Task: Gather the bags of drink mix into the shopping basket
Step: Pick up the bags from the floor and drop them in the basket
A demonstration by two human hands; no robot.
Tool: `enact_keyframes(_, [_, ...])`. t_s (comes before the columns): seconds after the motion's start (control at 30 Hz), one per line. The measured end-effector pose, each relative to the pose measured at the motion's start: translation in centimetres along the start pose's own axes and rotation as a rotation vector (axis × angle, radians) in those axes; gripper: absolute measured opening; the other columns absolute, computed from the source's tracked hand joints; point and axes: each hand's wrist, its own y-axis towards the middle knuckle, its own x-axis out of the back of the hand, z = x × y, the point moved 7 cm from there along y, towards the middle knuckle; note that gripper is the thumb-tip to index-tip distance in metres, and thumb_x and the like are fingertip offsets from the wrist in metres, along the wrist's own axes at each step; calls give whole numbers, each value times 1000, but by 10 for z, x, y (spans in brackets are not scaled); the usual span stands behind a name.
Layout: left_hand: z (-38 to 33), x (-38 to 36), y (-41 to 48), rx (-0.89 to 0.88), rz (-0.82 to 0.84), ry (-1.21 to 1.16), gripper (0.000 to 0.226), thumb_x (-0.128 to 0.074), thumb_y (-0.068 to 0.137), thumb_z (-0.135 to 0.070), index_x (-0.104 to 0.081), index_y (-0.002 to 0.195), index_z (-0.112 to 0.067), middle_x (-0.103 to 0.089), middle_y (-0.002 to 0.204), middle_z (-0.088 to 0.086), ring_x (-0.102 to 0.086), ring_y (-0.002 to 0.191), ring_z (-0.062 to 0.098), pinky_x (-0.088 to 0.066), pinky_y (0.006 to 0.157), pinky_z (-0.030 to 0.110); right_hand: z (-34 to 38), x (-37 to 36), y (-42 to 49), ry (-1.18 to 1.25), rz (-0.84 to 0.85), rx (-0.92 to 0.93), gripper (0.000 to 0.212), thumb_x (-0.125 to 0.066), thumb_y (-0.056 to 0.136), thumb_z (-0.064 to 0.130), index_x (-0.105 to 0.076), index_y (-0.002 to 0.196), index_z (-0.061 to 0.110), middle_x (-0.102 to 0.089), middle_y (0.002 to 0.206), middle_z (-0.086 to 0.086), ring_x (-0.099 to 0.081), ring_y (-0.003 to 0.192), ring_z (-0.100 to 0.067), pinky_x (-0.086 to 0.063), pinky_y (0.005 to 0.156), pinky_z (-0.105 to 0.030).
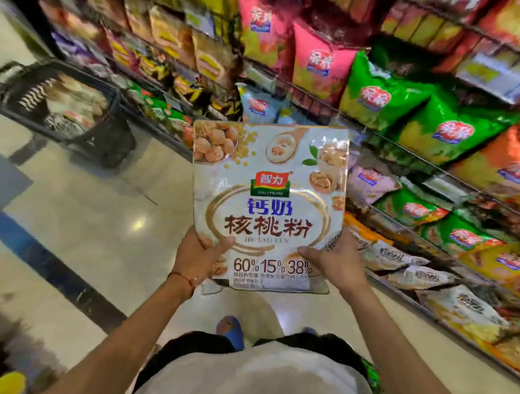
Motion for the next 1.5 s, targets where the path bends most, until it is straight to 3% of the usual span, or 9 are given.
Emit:
enact_keyframes(0.27, [-25,141,36,-42,-281,-81,26,-80,83,-13,-63,102,-9,-69,60,-10,-67,52,8,-52,44,20,99,-146,59,-120,209,119,62,-92,71,5,-63,125,13,-77,113,-2,-77,94,-12,-66,76,-35])
enact_keyframes(0.4, [-26,199,60,11,-406,-124,39,-82,81,-14,-59,110,-1,-69,86,7,-67,54,5,-52,45,18,138,-220,88,-120,335,131,63,-89,74,-1,-61,128,15,-77,113,0,-77,95,-9,-65,71,-29])
enact_keyframes(0.5, [-30,238,89,80,-484,-166,41,-84,79,-10,-50,101,-2,-49,72,8,-56,41,0,-48,41,17,164,-271,113,-92,429,118,56,-82,77,-12,-61,124,11,-74,104,3,-74,80,6,-58,59,-15])
enact_keyframes(0.7, [-63,312,148,94,-602,-151,44,-83,80,-13,-56,111,1,-60,81,5,-59,47,-8,-44,41,9,227,-368,175,-136,494,146,64,-89,71,-3,-62,125,15,-75,114,0,-74,103,-17,-63,76,-27])
enact_keyframes(0.9, [-76,384,196,130,-687,-200,49,-88,75,-20,-60,112,-6,-68,79,1,-74,70,15,-56,51,23,287,-462,219,-174,601,132,65,-85,72,-13,-57,126,9,-73,106,-2,-71,90,-9,-55,56,-13])
enact_keyframes(1.03, [-82,440,231,164,-707,-228,45,-88,75,-18,-59,106,-2,-63,76,8,-70,60,10,-55,47,23,317,-525,238,-197,609,171,60,-87,70,-12,-61,117,16,-73,102,4,-73,94,-16,-61,70,-26])
enact_keyframes(1.2, [-94,525,295,165,-650,-201,49,-88,73,-16,-59,106,5,-62,70,11,-67,53,13,-55,45,27,359,-605,251,-130,618,127,55,-75,78,-21,-58,127,-3,-71,98,5,-72,71,9,-53,56,-9])
enact_keyframes(1.3, [-117,576,340,116,-556,-79,46,-88,74,-18,-62,109,-2,-70,87,14,-68,55,3,-50,44,15,381,-643,259,-86,547,112,51,-81,74,-16,-68,116,10,-77,100,4,-76,77,1,-58,60,-17])
enact_keyframes(1.5, [-159,667,424,87,-394,74,51,-91,69,-38,-65,107,-15,-70,84,7,-72,67,12,-59,53,28,414,-704,274,-79,364,88,48,-88,71,-5,-70,102,27,-79,95,10,-77,86,-4,-62,69,-23])
